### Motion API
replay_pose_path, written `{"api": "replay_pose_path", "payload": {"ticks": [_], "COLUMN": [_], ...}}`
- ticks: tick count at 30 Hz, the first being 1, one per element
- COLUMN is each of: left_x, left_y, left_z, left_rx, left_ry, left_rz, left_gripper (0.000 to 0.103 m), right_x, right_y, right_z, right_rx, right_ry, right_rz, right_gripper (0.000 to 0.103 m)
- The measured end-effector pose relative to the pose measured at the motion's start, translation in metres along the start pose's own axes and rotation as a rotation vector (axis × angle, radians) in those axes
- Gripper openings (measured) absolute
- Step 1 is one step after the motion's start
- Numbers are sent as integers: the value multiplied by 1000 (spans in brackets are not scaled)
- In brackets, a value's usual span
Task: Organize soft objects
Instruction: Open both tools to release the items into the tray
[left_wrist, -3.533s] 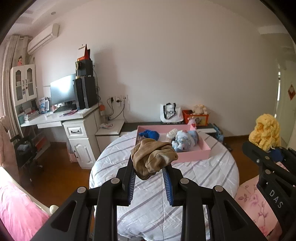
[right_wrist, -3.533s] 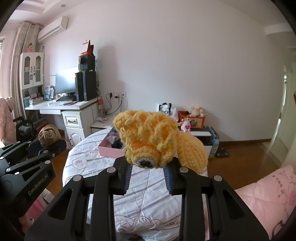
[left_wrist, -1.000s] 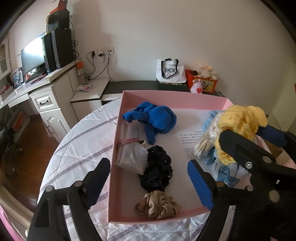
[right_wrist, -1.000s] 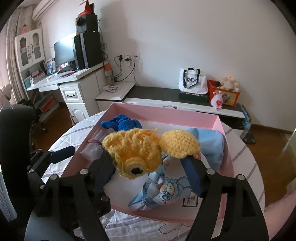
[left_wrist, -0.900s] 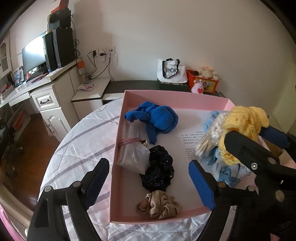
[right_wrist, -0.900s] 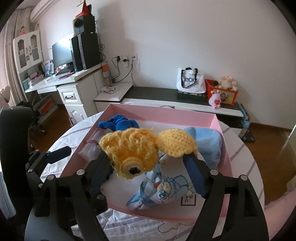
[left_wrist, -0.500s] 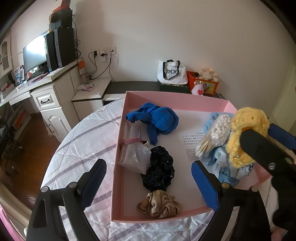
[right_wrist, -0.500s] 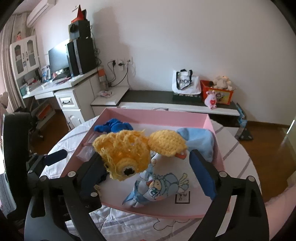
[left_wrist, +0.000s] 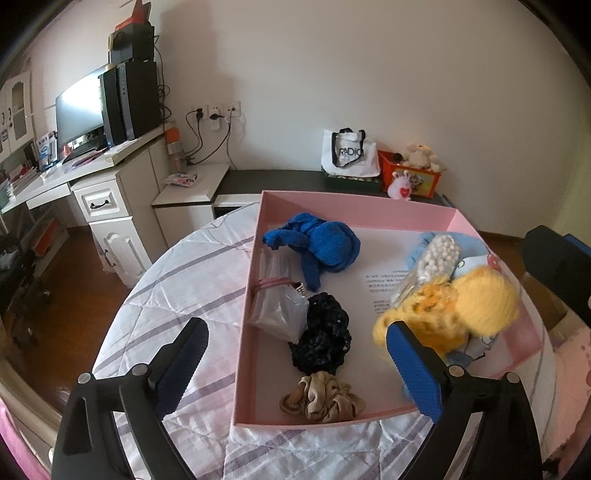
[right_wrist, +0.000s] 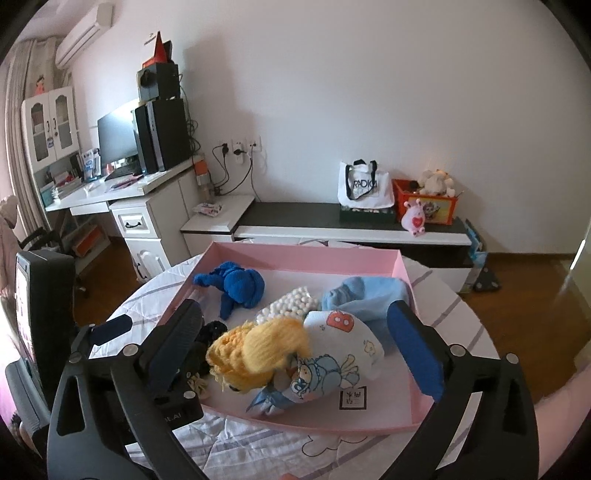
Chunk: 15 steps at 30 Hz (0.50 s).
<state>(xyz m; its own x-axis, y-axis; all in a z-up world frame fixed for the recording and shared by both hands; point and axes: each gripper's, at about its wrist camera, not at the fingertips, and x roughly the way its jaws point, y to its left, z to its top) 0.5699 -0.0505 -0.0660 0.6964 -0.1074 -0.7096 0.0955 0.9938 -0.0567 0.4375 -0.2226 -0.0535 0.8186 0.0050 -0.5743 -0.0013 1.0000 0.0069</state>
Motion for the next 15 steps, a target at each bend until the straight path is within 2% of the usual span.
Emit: {"api": "replay_pose_path", "payload": {"ticks": [15], "left_x": [-40], "left_y": [-2], "left_z": [-16], "left_rx": [4], "left_ry": [-4], "left_rz": [6], "left_gripper": [96], "right_x": [-32], "right_y": [-7], "right_z": [-10], "right_rx": [34], "right_ry": [18], "right_rz": [-14], "right_gripper": [100]}}
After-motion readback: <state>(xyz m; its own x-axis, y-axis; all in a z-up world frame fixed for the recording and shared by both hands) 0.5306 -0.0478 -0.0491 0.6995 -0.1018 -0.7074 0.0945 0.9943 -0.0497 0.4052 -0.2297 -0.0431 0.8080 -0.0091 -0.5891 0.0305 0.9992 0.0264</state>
